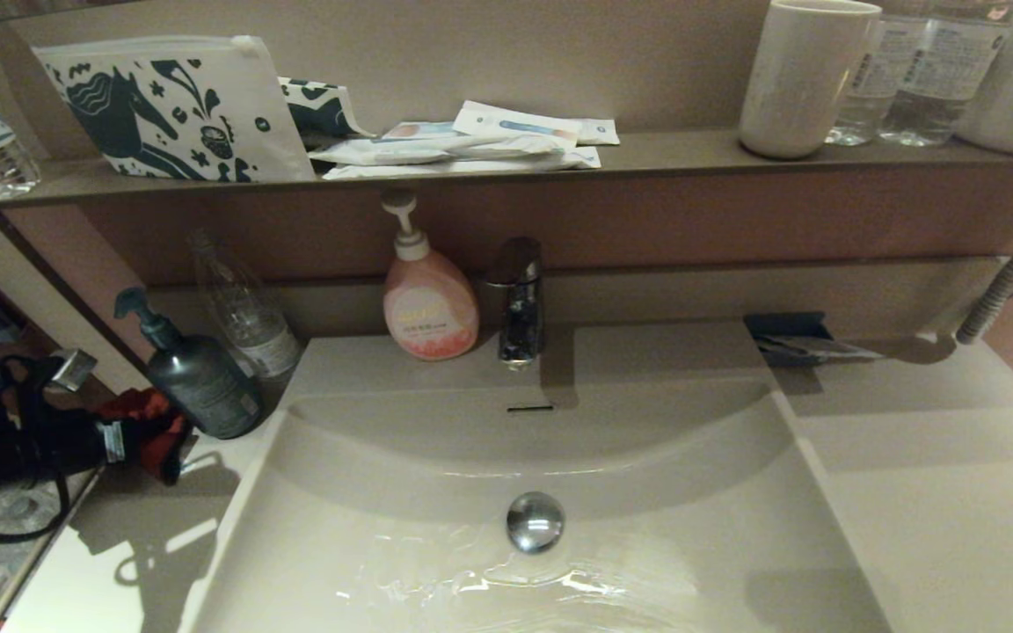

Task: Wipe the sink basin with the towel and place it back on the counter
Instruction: Wipe the sink

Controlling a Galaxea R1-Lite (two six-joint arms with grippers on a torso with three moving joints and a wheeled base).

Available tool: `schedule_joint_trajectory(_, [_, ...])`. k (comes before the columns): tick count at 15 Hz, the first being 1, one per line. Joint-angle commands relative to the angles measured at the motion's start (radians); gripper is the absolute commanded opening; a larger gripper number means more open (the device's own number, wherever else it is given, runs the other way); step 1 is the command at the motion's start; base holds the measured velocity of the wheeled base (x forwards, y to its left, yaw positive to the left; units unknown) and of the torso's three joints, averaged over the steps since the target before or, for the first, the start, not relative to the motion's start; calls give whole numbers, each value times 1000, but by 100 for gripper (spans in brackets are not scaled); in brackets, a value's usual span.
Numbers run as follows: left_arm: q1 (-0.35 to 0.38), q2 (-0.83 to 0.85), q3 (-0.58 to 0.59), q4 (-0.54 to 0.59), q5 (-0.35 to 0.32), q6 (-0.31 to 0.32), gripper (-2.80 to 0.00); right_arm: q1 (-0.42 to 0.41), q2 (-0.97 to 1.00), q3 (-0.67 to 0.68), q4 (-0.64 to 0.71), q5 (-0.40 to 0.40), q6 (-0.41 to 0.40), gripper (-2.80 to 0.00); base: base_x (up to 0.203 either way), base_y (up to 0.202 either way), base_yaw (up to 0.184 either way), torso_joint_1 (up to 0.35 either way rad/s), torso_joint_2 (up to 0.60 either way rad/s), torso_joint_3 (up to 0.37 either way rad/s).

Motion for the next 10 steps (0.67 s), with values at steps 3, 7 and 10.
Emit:
schedule_joint_trajectory(3, [34, -152, 138, 47, 16, 12, -280, 0, 1, 0, 0, 1, 0, -280, 0, 0, 0, 0, 0, 0])
schedule_joint_trajectory(7, [39, -319, 308, 80, 31, 23, -280, 0, 1, 0, 0, 1, 0, -280, 0, 0, 0, 0, 0, 0])
schedule_joint_trajectory(10, [13, -477, 403, 173, 43, 23, -280, 0, 1, 0, 0, 1, 0, -280, 0, 0, 0, 0, 0, 0])
